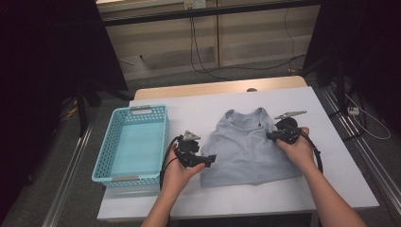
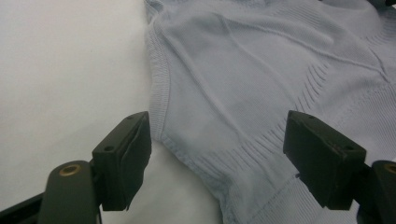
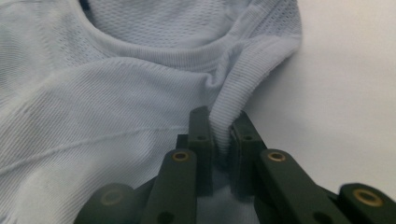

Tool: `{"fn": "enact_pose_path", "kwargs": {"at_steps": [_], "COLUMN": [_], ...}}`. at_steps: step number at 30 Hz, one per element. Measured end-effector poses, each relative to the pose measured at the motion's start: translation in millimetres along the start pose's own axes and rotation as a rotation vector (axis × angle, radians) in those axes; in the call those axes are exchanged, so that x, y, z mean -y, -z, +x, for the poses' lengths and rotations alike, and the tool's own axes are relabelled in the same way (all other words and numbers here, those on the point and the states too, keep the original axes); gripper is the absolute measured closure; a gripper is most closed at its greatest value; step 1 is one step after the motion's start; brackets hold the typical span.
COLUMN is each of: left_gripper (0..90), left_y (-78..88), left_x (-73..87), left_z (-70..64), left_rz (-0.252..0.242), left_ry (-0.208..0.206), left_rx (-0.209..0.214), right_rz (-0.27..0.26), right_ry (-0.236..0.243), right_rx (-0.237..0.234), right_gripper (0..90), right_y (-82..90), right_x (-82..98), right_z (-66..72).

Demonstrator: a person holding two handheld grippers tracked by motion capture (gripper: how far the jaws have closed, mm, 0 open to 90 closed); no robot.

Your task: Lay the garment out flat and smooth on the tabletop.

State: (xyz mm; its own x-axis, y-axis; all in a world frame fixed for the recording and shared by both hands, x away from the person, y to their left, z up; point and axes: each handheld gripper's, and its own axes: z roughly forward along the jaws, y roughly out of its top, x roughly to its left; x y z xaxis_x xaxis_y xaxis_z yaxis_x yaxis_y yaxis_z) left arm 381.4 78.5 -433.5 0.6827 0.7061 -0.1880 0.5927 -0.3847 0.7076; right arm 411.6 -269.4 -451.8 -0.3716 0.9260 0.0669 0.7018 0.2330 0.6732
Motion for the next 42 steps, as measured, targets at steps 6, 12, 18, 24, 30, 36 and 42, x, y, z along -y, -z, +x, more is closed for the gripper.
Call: {"fn": "enact_pose_path", "kwargs": {"at_steps": [6, 12, 18, 24, 30, 36, 42], "left_gripper": [24.0, 24.0, 24.0, 24.0, 24.0, 22.8, 21.9], "left_y": [1.8, 2.0, 2.9, 3.1, 2.8, 3.1, -1.3], "left_x": [-1.2, -1.1, -2.2, -2.2, -2.7, -9.0, -12.4], "left_z": [-0.9, -0.8, 0.8, 2.0, 2.1, 3.9, 6.0], "left_rz": [-0.009, -0.011, -0.011, -0.012, -0.015, -0.041, -0.037], "left_ry": [-0.003, 0.001, 0.001, 0.005, 0.005, 0.021, 0.019], "left_rx": [-0.001, 0.000, 0.003, 0.004, 0.003, -0.003, -0.007], "right_rz": [0.012, -0.039, -0.086, -0.067, -0.017, -0.023, -0.036], "right_ry": [0.035, -0.013, -0.015, -0.041, 0.032, 0.034, 0.062], "right_rx": [-0.055, 0.002, 0.071, 0.037, 0.001, -0.022, -0.029], "right_gripper": [80.4, 57.4, 49.7, 51.2, 81.7, 83.1, 83.3], "right_y": [3.8, 9.5, 11.1, -5.2, -15.4, -5.2, 6.5], "right_x": [0.5, -7.3, -23.2, -29.6, -22.3, -17.0, -18.8], "right_z": [5.9, -3.3, -8.0, 0.3, 13.4, 10.1, 9.4]}}
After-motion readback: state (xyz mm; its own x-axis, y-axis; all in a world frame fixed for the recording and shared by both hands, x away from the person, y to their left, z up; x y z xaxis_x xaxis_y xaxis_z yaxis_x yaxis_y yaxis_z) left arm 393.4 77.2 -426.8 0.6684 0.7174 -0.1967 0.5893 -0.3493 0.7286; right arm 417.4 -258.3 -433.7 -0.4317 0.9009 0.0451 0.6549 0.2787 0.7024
